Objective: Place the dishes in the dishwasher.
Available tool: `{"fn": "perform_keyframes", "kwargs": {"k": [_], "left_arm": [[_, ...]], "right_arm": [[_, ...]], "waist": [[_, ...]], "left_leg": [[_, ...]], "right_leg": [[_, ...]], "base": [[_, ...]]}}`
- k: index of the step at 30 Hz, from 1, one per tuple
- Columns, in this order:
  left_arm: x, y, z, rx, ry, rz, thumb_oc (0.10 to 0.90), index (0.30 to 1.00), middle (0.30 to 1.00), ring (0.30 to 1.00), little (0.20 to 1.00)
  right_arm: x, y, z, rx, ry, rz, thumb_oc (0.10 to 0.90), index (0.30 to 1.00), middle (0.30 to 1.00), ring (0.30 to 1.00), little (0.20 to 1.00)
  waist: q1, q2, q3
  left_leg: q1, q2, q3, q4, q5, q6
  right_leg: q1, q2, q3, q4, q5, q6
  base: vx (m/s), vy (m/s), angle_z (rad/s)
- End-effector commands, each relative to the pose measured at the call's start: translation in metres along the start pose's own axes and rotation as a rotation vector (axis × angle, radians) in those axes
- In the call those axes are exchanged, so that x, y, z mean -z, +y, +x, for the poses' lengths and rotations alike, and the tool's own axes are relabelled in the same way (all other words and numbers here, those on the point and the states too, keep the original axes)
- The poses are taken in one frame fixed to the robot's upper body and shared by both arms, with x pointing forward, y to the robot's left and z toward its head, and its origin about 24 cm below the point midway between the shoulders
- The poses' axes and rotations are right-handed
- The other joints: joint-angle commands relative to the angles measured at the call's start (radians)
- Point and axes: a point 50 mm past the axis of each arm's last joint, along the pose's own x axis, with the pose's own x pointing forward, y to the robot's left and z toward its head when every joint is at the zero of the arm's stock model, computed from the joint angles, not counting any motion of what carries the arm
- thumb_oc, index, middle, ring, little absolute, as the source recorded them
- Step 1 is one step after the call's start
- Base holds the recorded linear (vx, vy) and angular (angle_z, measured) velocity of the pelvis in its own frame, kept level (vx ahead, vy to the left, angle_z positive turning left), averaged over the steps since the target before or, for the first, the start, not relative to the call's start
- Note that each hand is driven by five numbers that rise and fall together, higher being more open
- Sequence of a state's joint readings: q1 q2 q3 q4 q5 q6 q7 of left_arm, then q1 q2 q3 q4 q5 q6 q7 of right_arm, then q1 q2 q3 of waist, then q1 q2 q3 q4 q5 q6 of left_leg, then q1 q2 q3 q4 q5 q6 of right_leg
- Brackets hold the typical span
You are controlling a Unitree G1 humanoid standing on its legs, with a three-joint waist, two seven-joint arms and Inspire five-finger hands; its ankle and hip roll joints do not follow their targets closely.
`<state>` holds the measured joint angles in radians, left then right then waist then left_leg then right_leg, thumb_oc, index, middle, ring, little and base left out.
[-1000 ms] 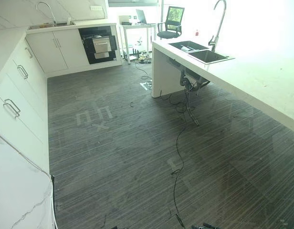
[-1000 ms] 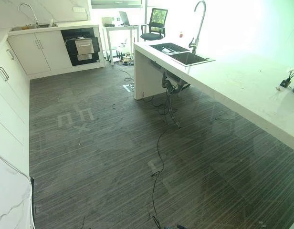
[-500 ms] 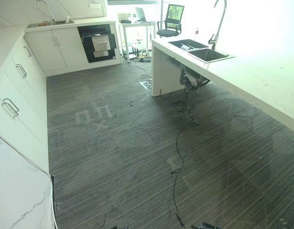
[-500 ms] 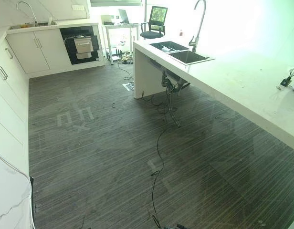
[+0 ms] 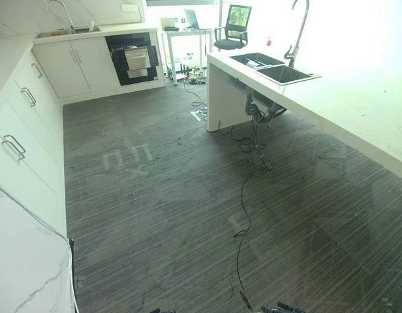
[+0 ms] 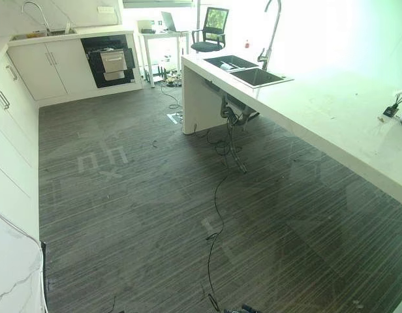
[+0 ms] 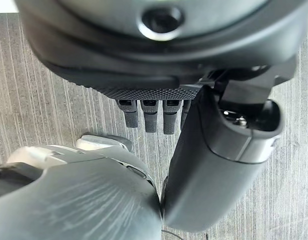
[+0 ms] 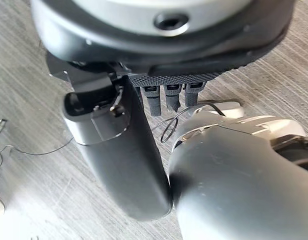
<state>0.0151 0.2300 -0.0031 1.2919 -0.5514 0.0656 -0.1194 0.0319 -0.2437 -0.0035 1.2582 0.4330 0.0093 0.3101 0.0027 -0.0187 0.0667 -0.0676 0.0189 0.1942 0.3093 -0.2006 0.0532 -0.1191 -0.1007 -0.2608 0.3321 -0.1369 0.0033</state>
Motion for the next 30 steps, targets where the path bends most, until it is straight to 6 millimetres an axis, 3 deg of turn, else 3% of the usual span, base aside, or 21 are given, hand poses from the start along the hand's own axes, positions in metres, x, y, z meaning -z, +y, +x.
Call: {"fn": "perform_keyframes", "kwargs": {"k": [1, 4, 6, 7, 8, 11, 12, 13, 16, 18, 19, 20, 21, 26, 30], "left_arm": [[-0.019, -0.009, 0.000, 0.055, -0.102, -0.100, 0.800, 0.900, 0.900, 0.900, 0.900], [-0.045, -0.017, -0.003, 0.084, -0.235, -0.092, 0.800, 0.900, 0.900, 0.900, 0.900], [-0.057, -0.020, -0.006, 0.094, -0.296, -0.081, 0.800, 0.900, 0.900, 0.900, 0.900], [-0.072, -0.023, -0.011, 0.115, -0.384, -0.093, 0.800, 0.900, 0.900, 0.900, 0.900], [-0.072, -0.023, -0.012, 0.116, -0.391, -0.094, 0.800, 0.900, 0.900, 0.900, 0.900], [-0.080, -0.025, -0.017, 0.126, -0.458, -0.103, 0.800, 0.900, 0.900, 0.900, 0.900], [-0.085, -0.026, -0.020, 0.147, -0.500, -0.114, 0.800, 0.900, 0.900, 0.900, 0.900], [-0.088, -0.028, -0.024, 0.177, -0.547, -0.113, 0.800, 0.900, 0.900, 0.900, 0.900], [-0.088, -0.031, -0.027, 0.198, -0.575, -0.093, 0.800, 0.900, 0.900, 0.900, 0.900], [-0.081, -0.031, -0.030, 0.213, -0.591, -0.071, 0.800, 0.900, 0.900, 0.900, 0.900], [-0.075, -0.030, -0.032, 0.211, -0.595, -0.049, 0.800, 0.900, 0.900, 0.900, 0.900], [-0.071, -0.029, -0.033, 0.211, -0.597, -0.032, 0.800, 0.900, 0.900, 0.900, 0.900], [-0.063, -0.023, -0.037, 0.218, -0.603, -0.006, 0.800, 0.900, 0.900, 0.900, 0.900], [-0.068, -0.023, -0.043, 0.249, -0.629, 0.042, 0.800, 0.900, 0.900, 0.900, 0.900], [-0.093, -0.027, -0.051, 0.275, -0.686, 0.129, 0.800, 0.900, 0.900, 0.900, 0.900]], "right_arm": [[-0.025, 0.000, -0.001, -0.039, -0.113, -0.060, 0.800, 0.900, 0.900, 0.900, 0.900], [-0.064, 0.013, -0.003, -0.078, -0.292, -0.082, 0.800, 0.900, 0.900, 0.900, 0.900], [-0.080, 0.019, -0.007, -0.098, -0.371, -0.102, 0.800, 0.900, 0.900, 0.900, 0.900], [-0.104, 0.030, -0.018, -0.140, -0.504, -0.140, 0.800, 0.900, 0.900, 0.900, 0.900], [-0.108, 0.032, -0.020, -0.145, -0.524, -0.148, 0.800, 0.900, 0.900, 0.900, 0.900], [-0.132, 0.046, -0.035, -0.175, -0.642, -0.219, 0.800, 0.900, 0.900, 0.900, 0.900], [-0.144, 0.052, -0.044, -0.192, -0.707, -0.263, 0.800, 0.900, 0.900, 0.900, 0.900], [-0.154, 0.056, -0.055, -0.218, -0.770, -0.301, 0.800, 0.900, 0.900, 0.900, 0.900], [-0.159, 0.060, -0.061, -0.231, -0.809, -0.311, 0.800, 0.900, 0.900, 0.900, 0.900], [-0.162, 0.068, -0.067, -0.261, -0.844, -0.330, 0.800, 0.900, 0.900, 0.900, 0.900], [-0.160, 0.069, -0.071, -0.284, -0.852, -0.340, 0.800, 0.900, 0.900, 0.900, 0.900], [-0.158, 0.067, -0.074, -0.294, -0.859, -0.349, 0.800, 0.900, 0.900, 0.900, 0.900], [-0.156, 0.062, -0.082, -0.310, -0.875, -0.364, 0.800, 0.900, 0.900, 0.900, 0.900], [-0.160, 0.060, -0.093, -0.326, -0.919, -0.382, 0.800, 0.900, 0.900, 0.900, 0.900], [-0.160, 0.069, -0.097, -0.357, -0.936, -0.347, 0.800, 0.900, 0.900, 0.900, 0.900]], "waist": [[-0.011, 0.020, 0.000], [-0.012, 0.021, 0.008], [-0.014, 0.022, 0.011], [-0.018, 0.023, 0.021], [-0.017, 0.023, 0.024], [-0.007, -0.002, 0.058], [0.004, -0.034, 0.091], [0.012, -0.038, 0.127], [0.020, -0.032, 0.152], [0.030, -0.021, 0.162], [0.023, 0.023, 0.157], [0.022, 0.039, 0.153], [0.036, 0.066, 0.150], [0.033, 0.066, 0.138], [0.042, 0.039, 0.072]], "left_leg": [[0.027, 0.040, 0.043, -0.009, -0.082, -0.074], [0.028, 0.040, 0.034, -0.009, -0.079, -0.075], [0.029, 0.039, 0.030, -0.009, -0.076, -0.077], [0.035, 0.039, 0.031, -0.009, -0.061, -0.083], [0.037, 0.038, 0.030, -0.009, -0.056, -0.085], [0.052, 0.010, 0.035, -0.009, 0.027, -0.100], [0.036, -0.016, 0.021, 0.024, 0.124, -0.113], [-0.087, -0.014, -0.008, 0.233, 0.160, -0.128], [-0.128, -0.007, -0.001, 0.221, 0.176, -0.126], [-0.089, 0.009, 0.023, -0.009, 0.216, -0.126], [-0.165, 0.080, 0.012, -0.009, 0.188, -0.148], [-0.202, 0.102, -0.008, -0.009, 0.195, -0.161], [-0.282, 0.122, -0.105, -0.009, 0.242, -0.191], [-0.255, 0.129, -0.072, -0.009, 0.178, -0.173], [-0.216, 0.087, -0.081, -0.009, 0.106, -0.115]], "right_leg": [[0.073, -0.011, -0.028, -0.032, -0.089, 0.088], [0.073, -0.004, -0.026, -0.032, -0.091, 0.080], [0.072, -0.001, -0.024, -0.032, -0.093, 0.077], [0.071, 0.007, -0.019, -0.032, -0.095, 0.068], [0.072, 0.007, -0.018, -0.032, -0.095, 0.066], [0.076, -0.008, -0.002, -0.032, -0.092, 0.049], [0.079, -0.029, 0.021, -0.032, -0.091, 0.031], [0.079, -0.020, 0.033, -0.032, -0.086, 0.008], [0.092, -0.005, 0.045, -0.032, -0.085, 0.006], [0.114, 0.013, 0.063, -0.032, -0.101, 0.019], [0.126, 0.062, 0.058, -0.032, -0.121, 0.023], [0.138, 0.082, 0.064, -0.032, -0.134, 0.024], [0.176, 0.126, 0.103, -0.032, -0.167, 0.016], [0.234, 0.092, 0.115, -0.032, -0.192, 0.030], [0.285, 0.039, 0.097, -0.032, -0.200, 0.083]], "base": [[0.01, -0.087, 0.01], [0.01, -0.110, 0.02], [0.01, -0.140, 0.01], [0.02, -0.149, 0.01], [0.04, -0.186, -0.01], [0.03, -0.118, -0.09], [0.02, -0.213, -0.15], [0.03, -0.194, -0.06], [0.10, -0.030, -0.04], [0.29, 0.121, -0.25], [0.33, 0.179, -0.27], [0.57, 0.303, -0.17], [0.47, 0.232, -0.02], [0.39, 0.244, -0.40], [0.33, 0.224, -0.20]]}}
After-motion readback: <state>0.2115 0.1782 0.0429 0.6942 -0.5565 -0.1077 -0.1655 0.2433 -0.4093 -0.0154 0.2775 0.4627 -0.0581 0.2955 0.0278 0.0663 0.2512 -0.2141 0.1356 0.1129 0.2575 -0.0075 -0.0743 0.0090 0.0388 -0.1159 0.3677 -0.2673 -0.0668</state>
